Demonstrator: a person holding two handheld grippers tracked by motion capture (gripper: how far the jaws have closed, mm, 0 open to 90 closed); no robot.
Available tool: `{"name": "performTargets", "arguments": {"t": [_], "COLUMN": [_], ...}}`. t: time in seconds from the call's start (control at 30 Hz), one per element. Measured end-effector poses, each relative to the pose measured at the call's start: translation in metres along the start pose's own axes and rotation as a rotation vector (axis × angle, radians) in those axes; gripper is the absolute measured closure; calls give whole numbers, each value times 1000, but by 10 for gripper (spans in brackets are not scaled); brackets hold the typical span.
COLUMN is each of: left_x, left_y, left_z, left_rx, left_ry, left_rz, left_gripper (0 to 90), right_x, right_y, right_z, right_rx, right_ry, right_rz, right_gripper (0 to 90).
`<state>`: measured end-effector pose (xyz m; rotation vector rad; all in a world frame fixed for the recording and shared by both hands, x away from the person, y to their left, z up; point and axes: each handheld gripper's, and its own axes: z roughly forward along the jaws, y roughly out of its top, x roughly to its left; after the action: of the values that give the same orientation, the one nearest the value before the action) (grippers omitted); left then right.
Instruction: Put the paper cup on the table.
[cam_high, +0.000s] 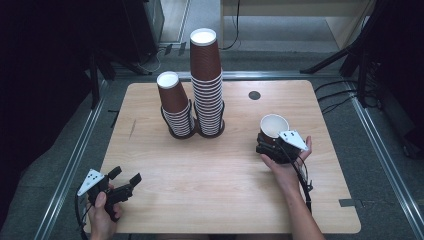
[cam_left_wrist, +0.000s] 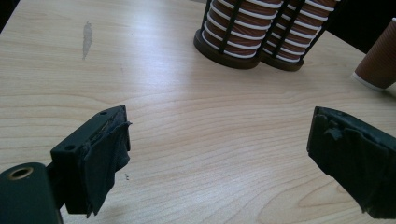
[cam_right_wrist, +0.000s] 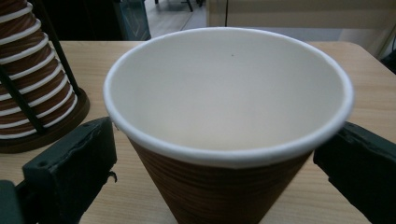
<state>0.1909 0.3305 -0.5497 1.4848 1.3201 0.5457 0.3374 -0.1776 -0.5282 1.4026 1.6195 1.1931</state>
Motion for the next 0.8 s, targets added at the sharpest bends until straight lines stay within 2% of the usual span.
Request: {"name": "performTargets", "arguments": {"t": [0.17, 0.33, 0.43, 0.8], "left_x": [0, 0, 0, -1], "left_y": [0, 0, 0, 0], "left_z": [0, 1, 1, 2], "left_rx": [2, 4, 6, 11], "left_ry": [3, 8, 9, 19], "left_rz": [0, 1, 2, 5], "left_gripper": [63, 62, 62, 63], "right_x": [-2, -5, -8, -26], "right_y": [-3, -2, -2, -3], "right_z": [-7, -23, -33, -67], "right_rx": [5, -3, -9, -38], "right_ry": [-7, 22, 21, 41], "right_rz": [4, 26, 27, 47], "right_gripper": [0, 0, 0, 0]}}
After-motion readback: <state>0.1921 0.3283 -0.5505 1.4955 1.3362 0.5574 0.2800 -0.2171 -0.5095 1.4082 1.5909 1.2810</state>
